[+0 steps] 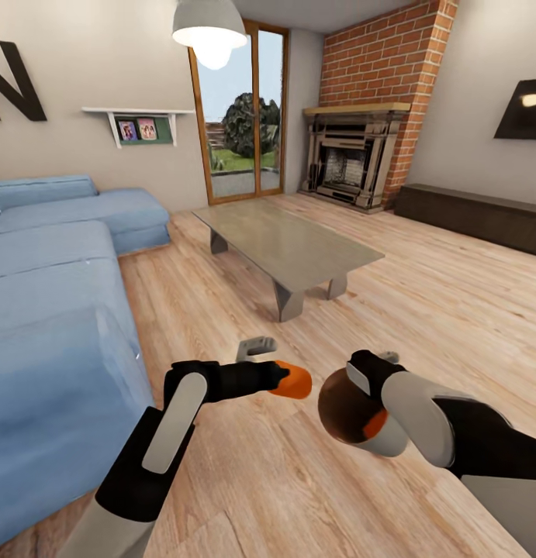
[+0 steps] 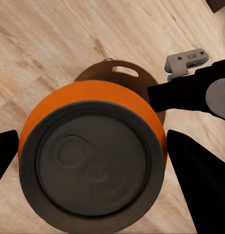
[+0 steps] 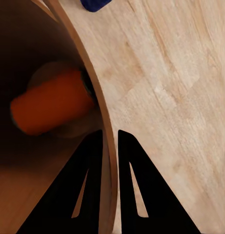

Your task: Put the three can of soda from the living room inside the tash can in the kitchen.

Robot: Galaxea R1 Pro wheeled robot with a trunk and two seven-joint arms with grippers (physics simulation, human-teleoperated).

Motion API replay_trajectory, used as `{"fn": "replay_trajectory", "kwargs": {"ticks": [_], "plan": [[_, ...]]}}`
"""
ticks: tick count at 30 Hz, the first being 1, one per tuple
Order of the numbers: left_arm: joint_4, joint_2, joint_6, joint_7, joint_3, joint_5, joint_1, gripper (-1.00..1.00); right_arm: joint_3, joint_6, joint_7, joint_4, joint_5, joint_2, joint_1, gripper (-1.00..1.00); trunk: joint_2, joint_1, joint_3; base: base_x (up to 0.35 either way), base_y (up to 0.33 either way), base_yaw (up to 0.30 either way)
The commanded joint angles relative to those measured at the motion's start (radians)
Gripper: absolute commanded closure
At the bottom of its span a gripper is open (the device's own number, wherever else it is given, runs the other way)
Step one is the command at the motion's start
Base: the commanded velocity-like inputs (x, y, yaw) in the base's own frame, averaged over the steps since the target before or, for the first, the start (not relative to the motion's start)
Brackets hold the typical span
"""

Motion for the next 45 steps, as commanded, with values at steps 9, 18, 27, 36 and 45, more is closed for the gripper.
{"fn": "replay_trajectory", "kwargs": {"ticks": [9, 18, 27, 36, 45], "plan": [[-0.001, 0.003, 0.0, -0.01, -0.011, 0.062, 0.001, 1.0, 0.028, 0.004, 0.0, -0.001, 0.011, 0.01, 0.001, 1.0, 0.063, -0.035, 0.028, 0.0, 0.0, 0.0], [0.0, 0.001, 0.0, -0.01, -0.076, 0.08, 0.001, 1.0, 0.028, 0.004, -0.001, -0.001, 0.011, 0.011, 0.001, 1.0, 0.126, -0.069, 0.057, 0.0, 0.0, 0.0], [0.007, 0.003, 0.0, -0.009, -0.095, 0.08, 0.002, 1.0, 0.029, 0.004, -0.001, -0.001, 0.01, 0.016, 0.002, 1.0, 0.154, -0.084, 0.069, 0.0, 0.0, 0.0], [0.011, 0.005, 0.0, -0.005, -0.101, 0.077, 0.003, 1.0, 0.028, 0.005, 0.0, -0.001, 0.008, 0.042, 0.002, 1.0, 0.154, -0.084, 0.069, 0.0, 0.0, 0.0], [0.013, 0.004, -0.016, -0.003, -0.108, 0.07, 0.003, 1.0, 0.028, 0.01, 0.002, -0.001, -0.003, 0.088, 0.002, 1.0, 0.154, -0.084, 0.069, 0.0, 0.0, 0.0]]}}
